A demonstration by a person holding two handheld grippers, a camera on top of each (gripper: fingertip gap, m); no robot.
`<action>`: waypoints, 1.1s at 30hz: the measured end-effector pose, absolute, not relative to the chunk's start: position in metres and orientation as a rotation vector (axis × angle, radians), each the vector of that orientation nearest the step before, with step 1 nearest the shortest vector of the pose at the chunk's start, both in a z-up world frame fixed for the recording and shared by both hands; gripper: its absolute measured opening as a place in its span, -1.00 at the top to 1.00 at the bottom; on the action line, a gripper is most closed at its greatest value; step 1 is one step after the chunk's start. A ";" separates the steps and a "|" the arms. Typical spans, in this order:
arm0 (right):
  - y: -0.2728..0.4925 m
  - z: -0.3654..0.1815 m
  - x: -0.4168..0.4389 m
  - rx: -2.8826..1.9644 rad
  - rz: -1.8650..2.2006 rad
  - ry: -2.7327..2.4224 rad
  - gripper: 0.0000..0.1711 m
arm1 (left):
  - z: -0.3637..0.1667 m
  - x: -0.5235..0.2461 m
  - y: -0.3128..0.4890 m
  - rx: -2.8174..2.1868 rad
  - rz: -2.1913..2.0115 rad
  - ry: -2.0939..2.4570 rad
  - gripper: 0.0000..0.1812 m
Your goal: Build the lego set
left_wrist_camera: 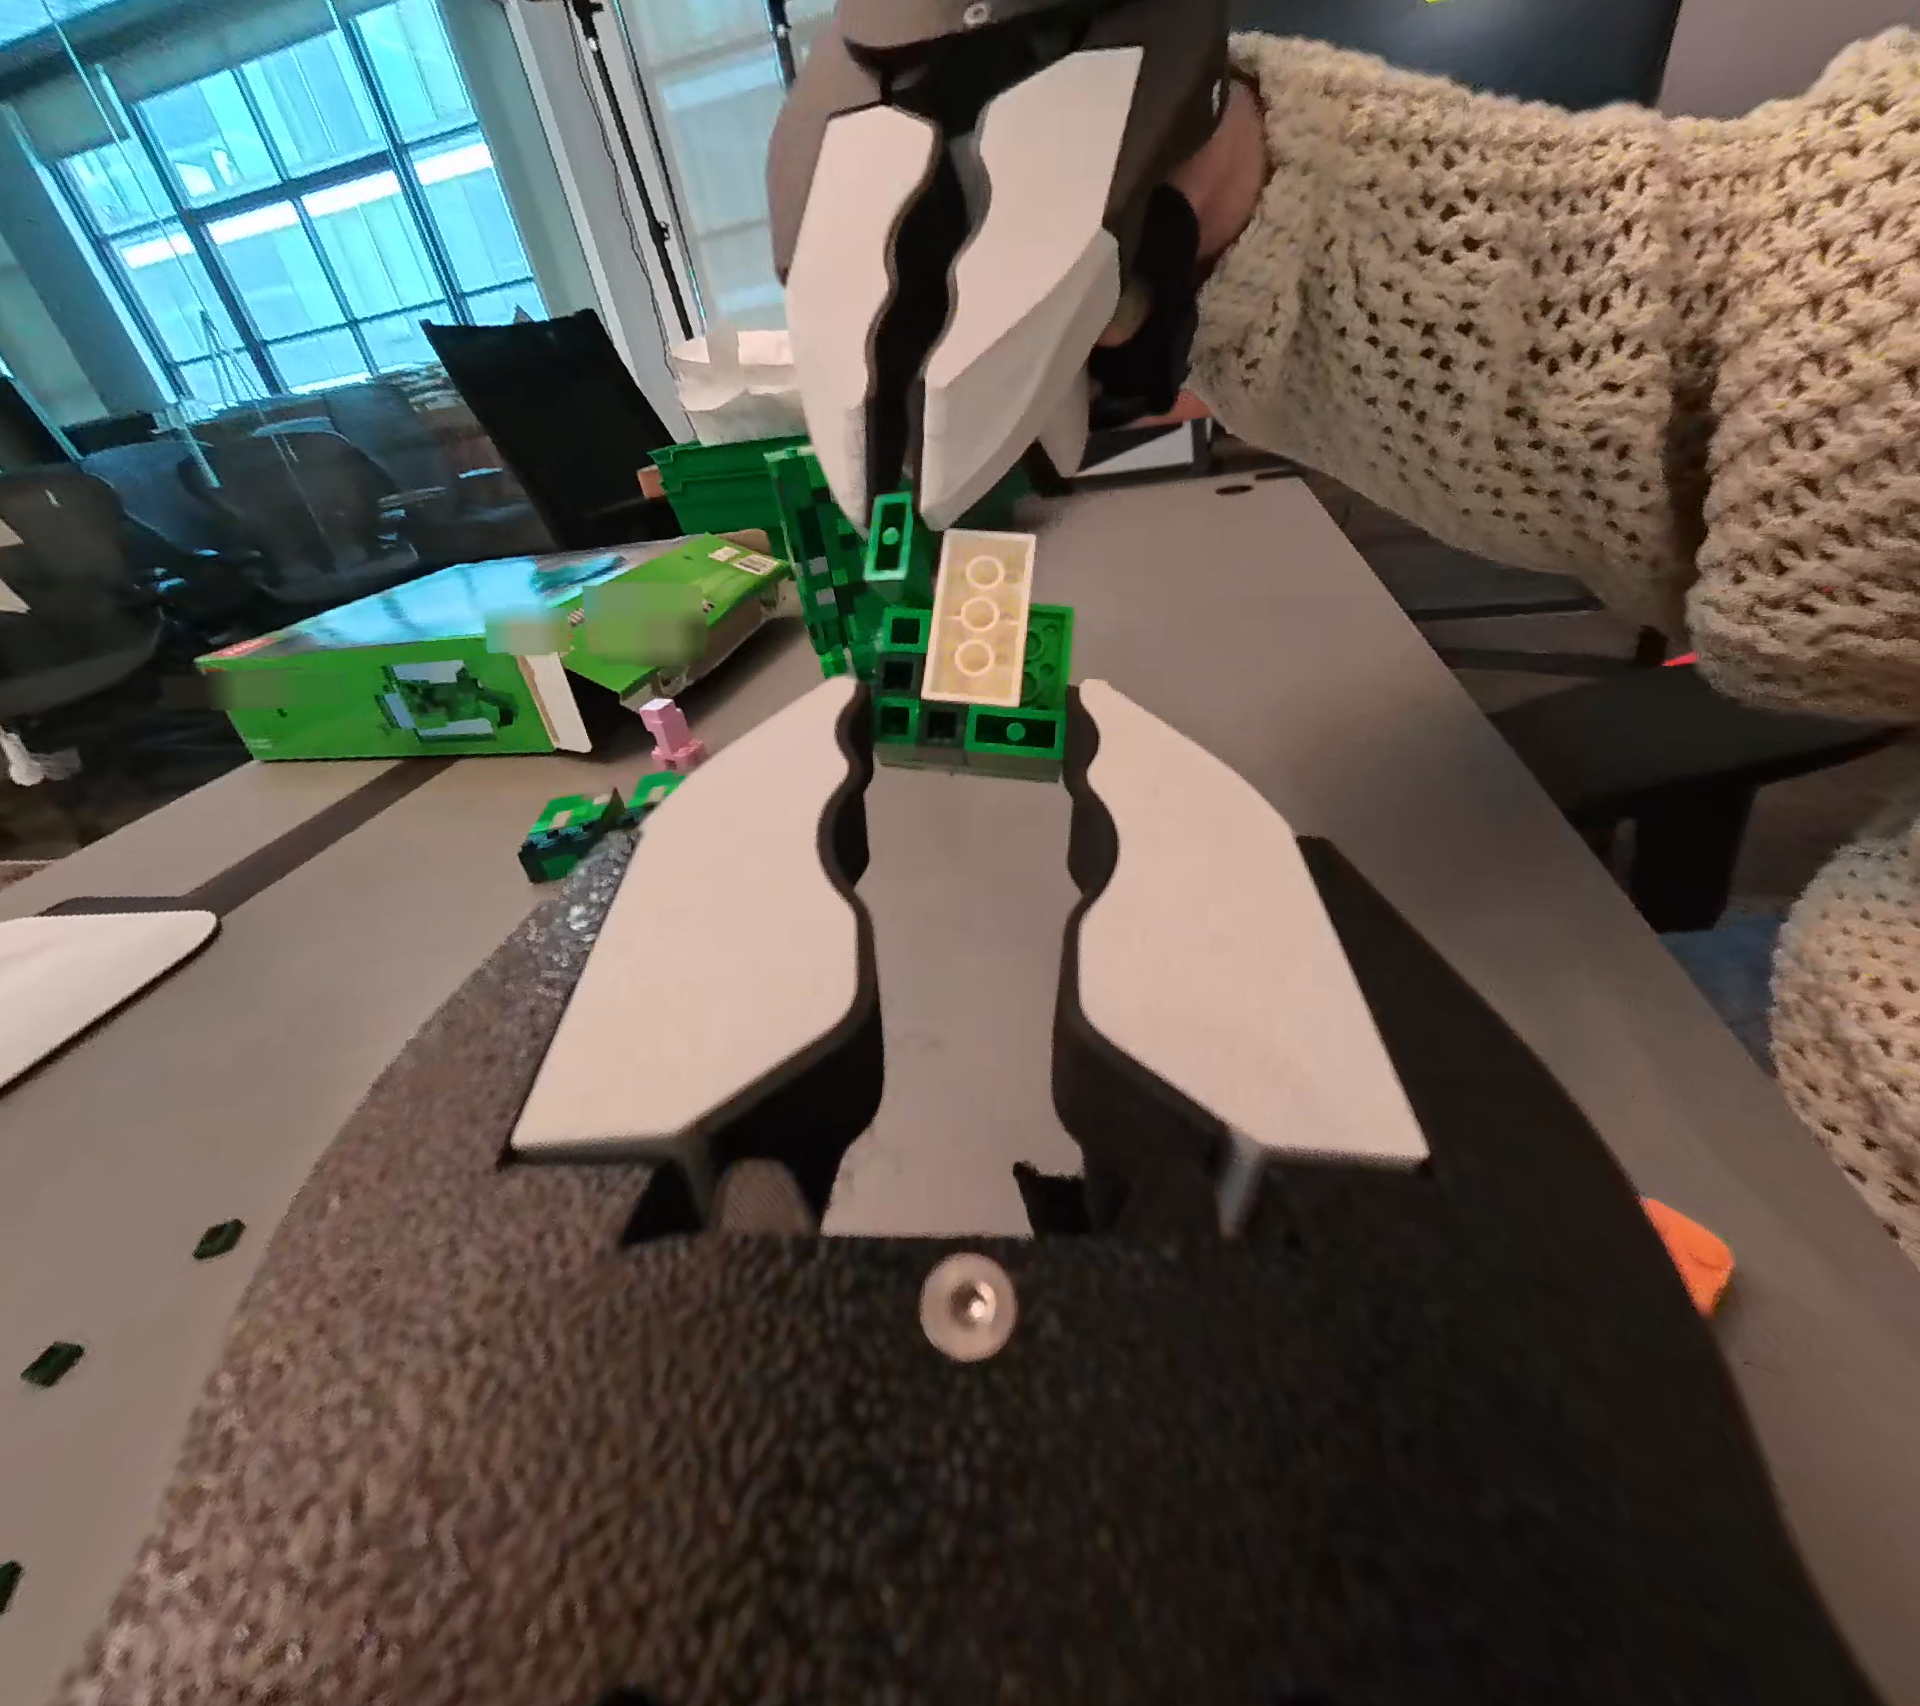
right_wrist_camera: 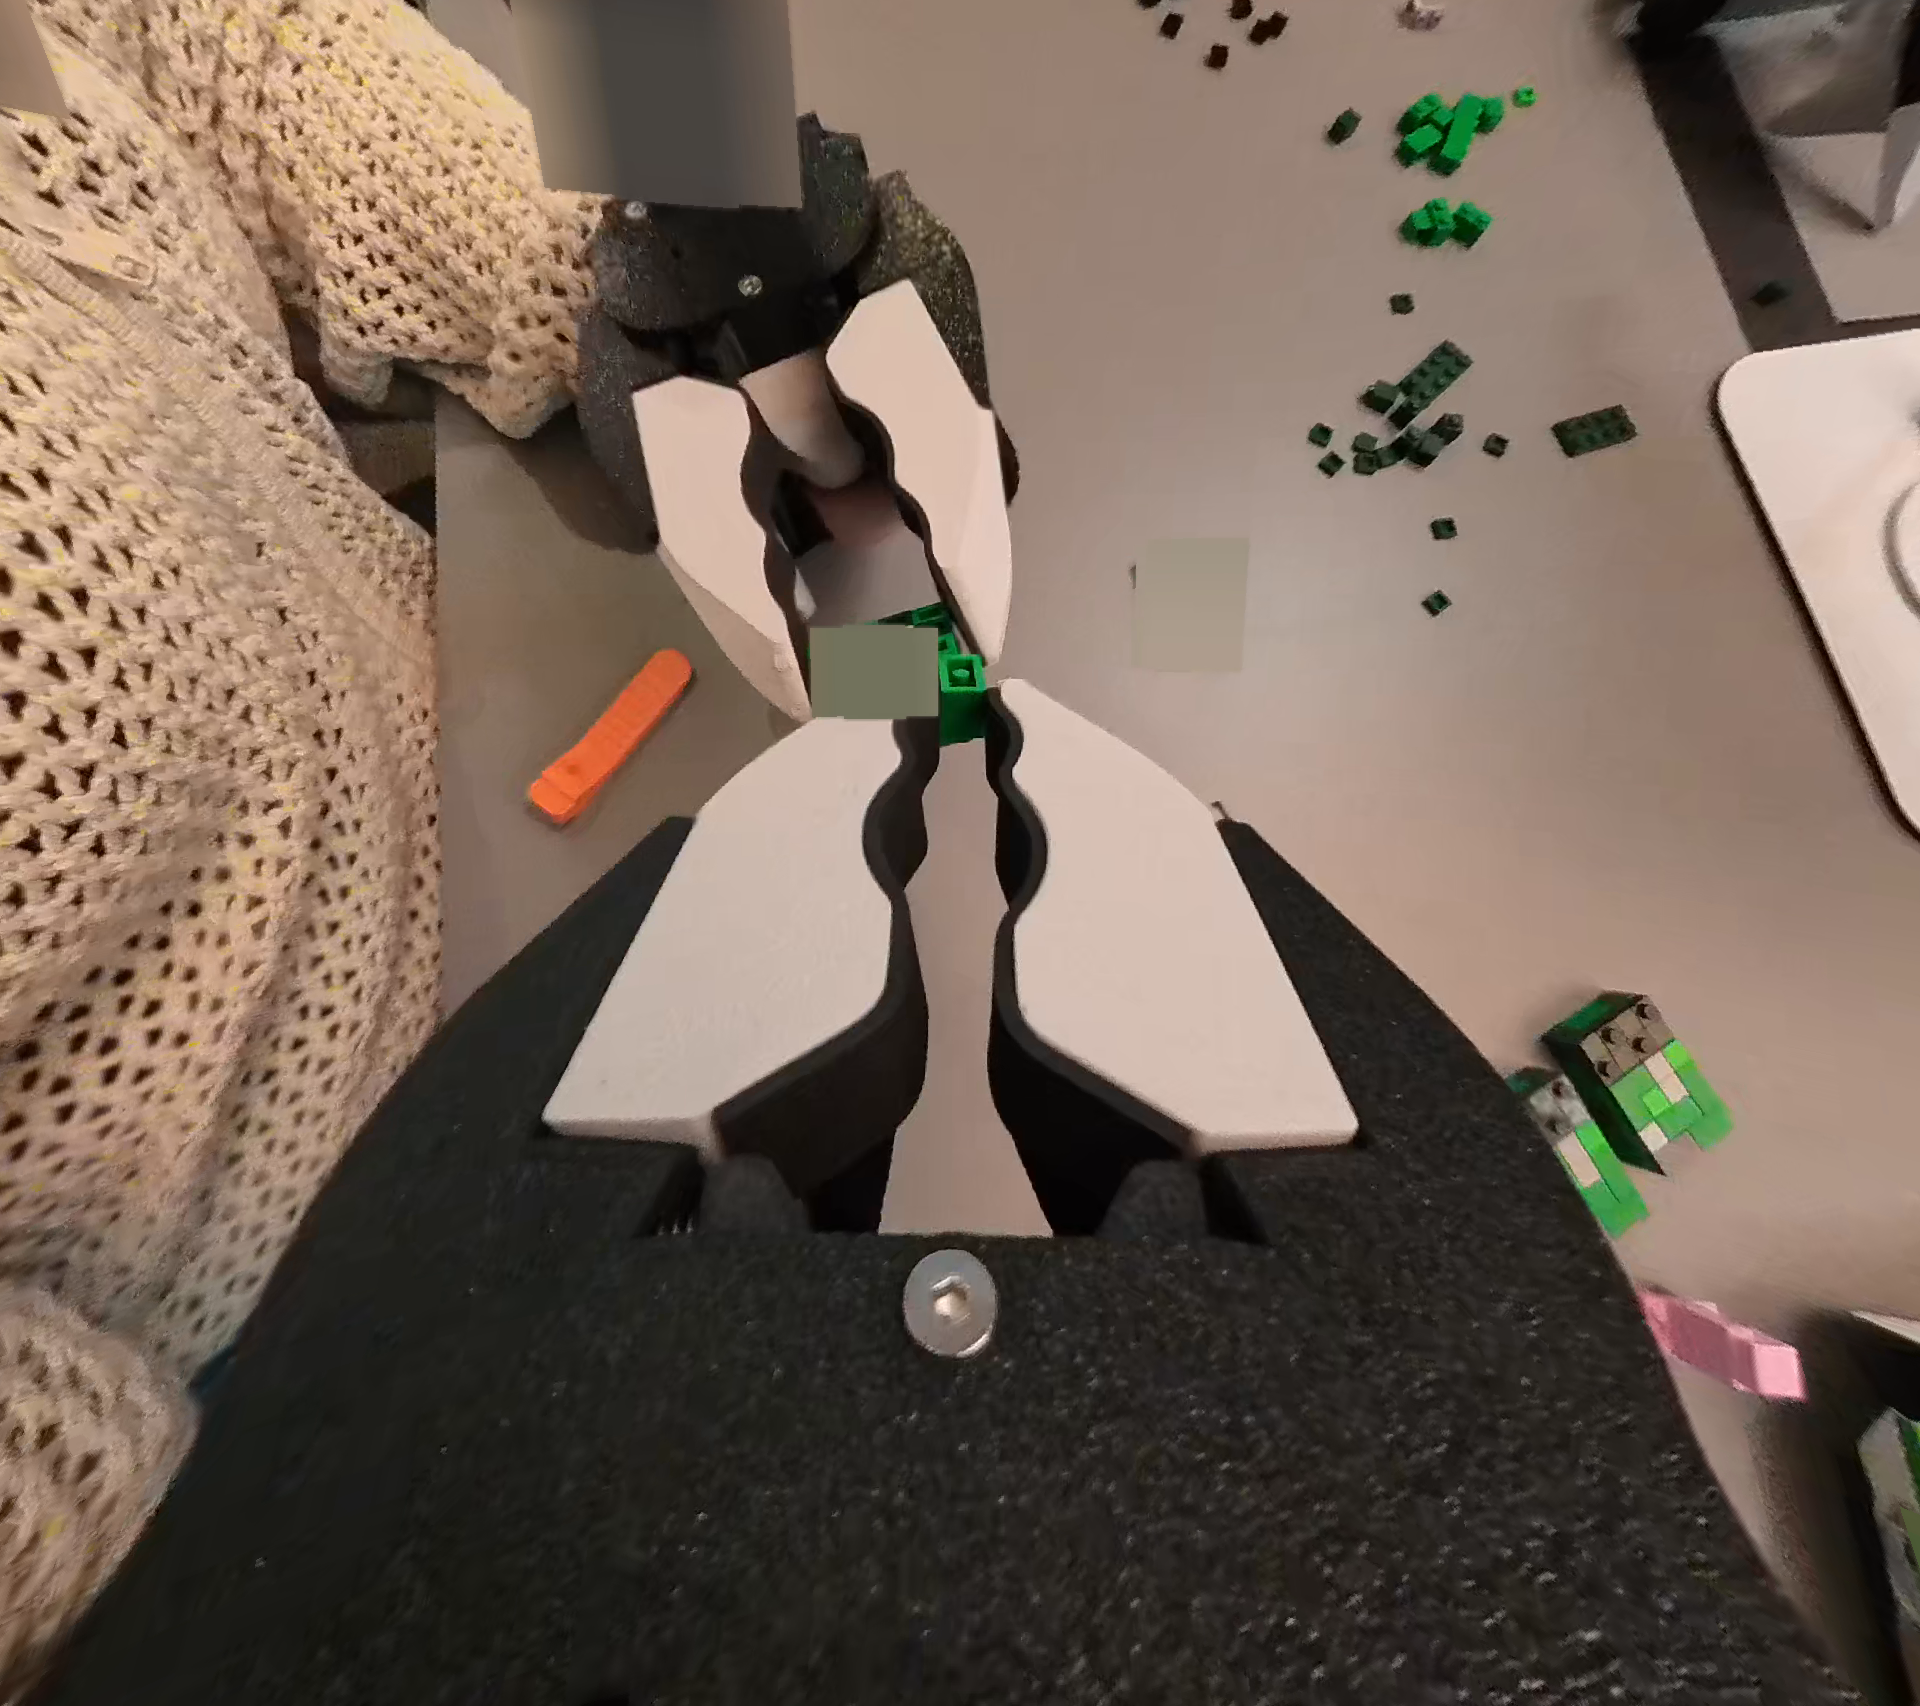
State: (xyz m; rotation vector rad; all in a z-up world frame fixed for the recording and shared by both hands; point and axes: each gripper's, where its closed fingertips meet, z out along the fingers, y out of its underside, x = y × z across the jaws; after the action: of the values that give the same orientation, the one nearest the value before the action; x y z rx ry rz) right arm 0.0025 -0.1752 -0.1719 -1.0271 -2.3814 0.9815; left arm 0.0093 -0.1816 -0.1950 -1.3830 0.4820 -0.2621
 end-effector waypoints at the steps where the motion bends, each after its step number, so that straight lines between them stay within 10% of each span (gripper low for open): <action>1: -0.176 -0.171 0.002 -1.025 0.966 -2.408 0.91 | -0.194 0.009 -0.182 -1.374 -0.247 0.481 0.62; 33: -0.190 -0.163 0.007 -0.811 0.486 -2.779 0.88 | -0.180 0.012 -0.189 -1.266 -0.164 0.503 0.62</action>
State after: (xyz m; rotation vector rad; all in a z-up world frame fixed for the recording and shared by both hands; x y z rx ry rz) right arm 0.0071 -0.1903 -0.1631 -0.8105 -2.7794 0.4861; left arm 0.0116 -0.1895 -0.1803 -1.2664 0.5026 -0.1640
